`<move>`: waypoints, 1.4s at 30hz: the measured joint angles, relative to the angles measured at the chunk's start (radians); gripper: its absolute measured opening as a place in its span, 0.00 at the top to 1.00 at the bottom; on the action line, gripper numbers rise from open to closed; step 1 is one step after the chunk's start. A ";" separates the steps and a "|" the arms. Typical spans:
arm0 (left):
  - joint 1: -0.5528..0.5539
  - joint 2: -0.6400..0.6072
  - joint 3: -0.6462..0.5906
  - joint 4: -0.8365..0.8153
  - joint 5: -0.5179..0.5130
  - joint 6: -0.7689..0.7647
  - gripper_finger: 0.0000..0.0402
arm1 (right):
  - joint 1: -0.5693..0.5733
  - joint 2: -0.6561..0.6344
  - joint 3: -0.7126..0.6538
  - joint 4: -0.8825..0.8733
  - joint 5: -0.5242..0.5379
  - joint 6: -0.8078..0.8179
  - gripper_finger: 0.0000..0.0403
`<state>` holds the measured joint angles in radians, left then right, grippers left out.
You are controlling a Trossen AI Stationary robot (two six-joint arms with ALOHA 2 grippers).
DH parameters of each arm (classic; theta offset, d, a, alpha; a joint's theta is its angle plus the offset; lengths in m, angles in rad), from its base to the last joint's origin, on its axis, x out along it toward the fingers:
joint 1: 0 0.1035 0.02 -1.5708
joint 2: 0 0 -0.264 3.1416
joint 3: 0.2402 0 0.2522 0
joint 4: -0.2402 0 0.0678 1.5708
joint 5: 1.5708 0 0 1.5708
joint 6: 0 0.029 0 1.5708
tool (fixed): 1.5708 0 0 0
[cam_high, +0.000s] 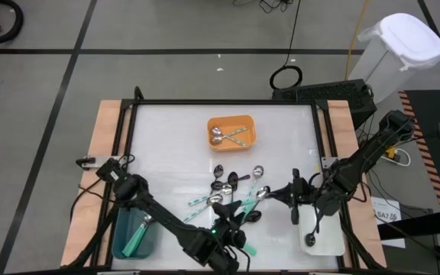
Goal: Sort silverware by color (type)
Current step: Put the green spoon into the blue bin
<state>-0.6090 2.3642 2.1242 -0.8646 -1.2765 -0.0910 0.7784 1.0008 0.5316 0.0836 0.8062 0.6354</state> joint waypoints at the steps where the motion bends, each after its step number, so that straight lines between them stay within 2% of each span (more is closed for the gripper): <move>1: 0.000 0.003 0.000 -0.011 -0.009 0.000 0.31 | 0.003 0.000 0.000 0.001 0.000 0.003 0.99; 15: 0.000 0.003 0.000 -0.089 -0.029 -0.026 0.33 | 0.011 0.000 0.000 0.014 0.000 0.009 0.99; 20: -0.002 0.003 0.000 -0.102 -0.024 -0.037 0.45 | 0.011 0.000 0.000 0.014 0.000 0.008 0.99; 25: 0.000 0.003 0.000 -0.158 0.028 -0.085 0.56 | 0.011 0.000 0.000 0.014 -0.001 0.008 0.99; 42: 0.000 0.003 0.000 -0.194 0.024 -0.125 0.80 | 0.011 0.000 0.000 0.012 -0.004 0.007 0.99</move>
<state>-0.6086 2.3672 2.1242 -1.0588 -1.2526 -0.2161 0.7891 1.0008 0.5316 0.0952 0.8022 0.6422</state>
